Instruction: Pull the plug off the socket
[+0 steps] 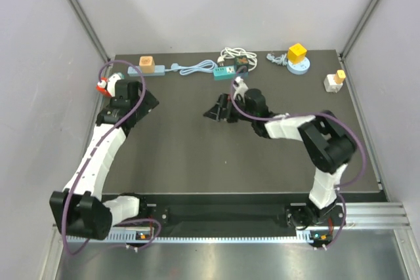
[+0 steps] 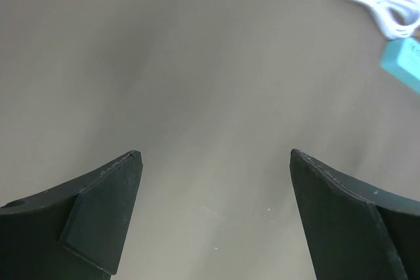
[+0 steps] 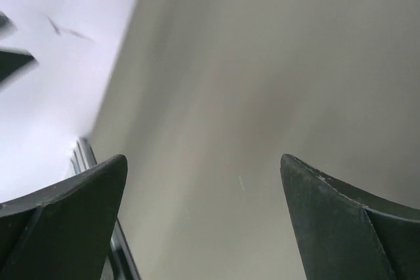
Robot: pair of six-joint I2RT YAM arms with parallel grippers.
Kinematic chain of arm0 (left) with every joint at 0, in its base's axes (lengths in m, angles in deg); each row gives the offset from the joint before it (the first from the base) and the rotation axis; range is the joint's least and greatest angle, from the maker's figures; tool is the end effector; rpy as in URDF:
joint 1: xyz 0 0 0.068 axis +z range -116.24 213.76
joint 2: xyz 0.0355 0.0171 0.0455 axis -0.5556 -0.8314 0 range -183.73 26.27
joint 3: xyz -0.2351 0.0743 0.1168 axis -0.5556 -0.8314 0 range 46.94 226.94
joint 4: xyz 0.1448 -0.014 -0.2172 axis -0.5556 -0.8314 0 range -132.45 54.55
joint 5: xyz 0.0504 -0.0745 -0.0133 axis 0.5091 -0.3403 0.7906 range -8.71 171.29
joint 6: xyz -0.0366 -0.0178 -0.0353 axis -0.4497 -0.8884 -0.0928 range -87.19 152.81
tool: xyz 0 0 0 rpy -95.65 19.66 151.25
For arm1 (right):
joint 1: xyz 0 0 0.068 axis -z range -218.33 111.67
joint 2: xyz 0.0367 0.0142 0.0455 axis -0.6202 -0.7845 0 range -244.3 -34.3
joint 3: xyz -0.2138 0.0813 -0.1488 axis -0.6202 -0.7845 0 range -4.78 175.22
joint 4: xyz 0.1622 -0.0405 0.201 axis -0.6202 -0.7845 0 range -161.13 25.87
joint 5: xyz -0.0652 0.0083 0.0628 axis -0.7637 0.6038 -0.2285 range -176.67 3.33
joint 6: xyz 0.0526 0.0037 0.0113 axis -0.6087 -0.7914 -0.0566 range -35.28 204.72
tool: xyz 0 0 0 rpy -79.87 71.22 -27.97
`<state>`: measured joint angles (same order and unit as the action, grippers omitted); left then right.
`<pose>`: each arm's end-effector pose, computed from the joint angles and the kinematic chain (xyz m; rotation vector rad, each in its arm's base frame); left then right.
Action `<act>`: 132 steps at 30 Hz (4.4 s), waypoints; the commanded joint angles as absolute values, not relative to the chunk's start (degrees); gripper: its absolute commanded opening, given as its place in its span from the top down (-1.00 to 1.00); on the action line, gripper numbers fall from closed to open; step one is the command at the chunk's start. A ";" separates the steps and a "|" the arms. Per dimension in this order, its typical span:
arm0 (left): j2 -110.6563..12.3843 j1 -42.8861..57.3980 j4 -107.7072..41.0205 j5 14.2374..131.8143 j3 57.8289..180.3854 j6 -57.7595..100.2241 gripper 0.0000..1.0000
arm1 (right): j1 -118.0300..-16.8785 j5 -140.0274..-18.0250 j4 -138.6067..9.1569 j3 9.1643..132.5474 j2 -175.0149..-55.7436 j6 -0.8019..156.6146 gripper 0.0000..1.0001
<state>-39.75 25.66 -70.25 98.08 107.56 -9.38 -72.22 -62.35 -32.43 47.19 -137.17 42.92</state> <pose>0.2437 -0.0243 0.3216 -0.8018 2.0922 -0.1422 0.3076 0.2242 0.1836 -0.1735 2.0892 1.2560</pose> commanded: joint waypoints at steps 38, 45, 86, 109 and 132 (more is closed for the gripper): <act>-67.34 51.07 -47.09 102.64 115.03 -17.80 -0.94 | -73.66 -52.48 -24.32 78.80 -160.24 55.63 -0.99; -69.34 51.07 -32.19 102.82 112.66 -19.92 -0.91 | -73.13 -50.98 -21.33 78.19 -161.04 53.35 -0.99; -92.91 52.74 -43.89 101.34 136.94 -17.82 -0.51 | -71.46 -48.08 -18.43 81.79 -166.31 46.31 -1.00; -69.55 54.15 -51.18 84.46 115.53 -15.79 1.00 | -79.01 -46.41 -29.06 98.75 -177.29 45.88 -1.00; -37.63 53.09 -42.93 81.64 85.97 -10.60 1.00 | -87.63 -52.48 -35.91 120.03 -189.34 35.41 -0.83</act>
<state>-38.28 53.26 -51.46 82.00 86.68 -10.87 -86.42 -51.49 -35.92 117.96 -189.08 35.01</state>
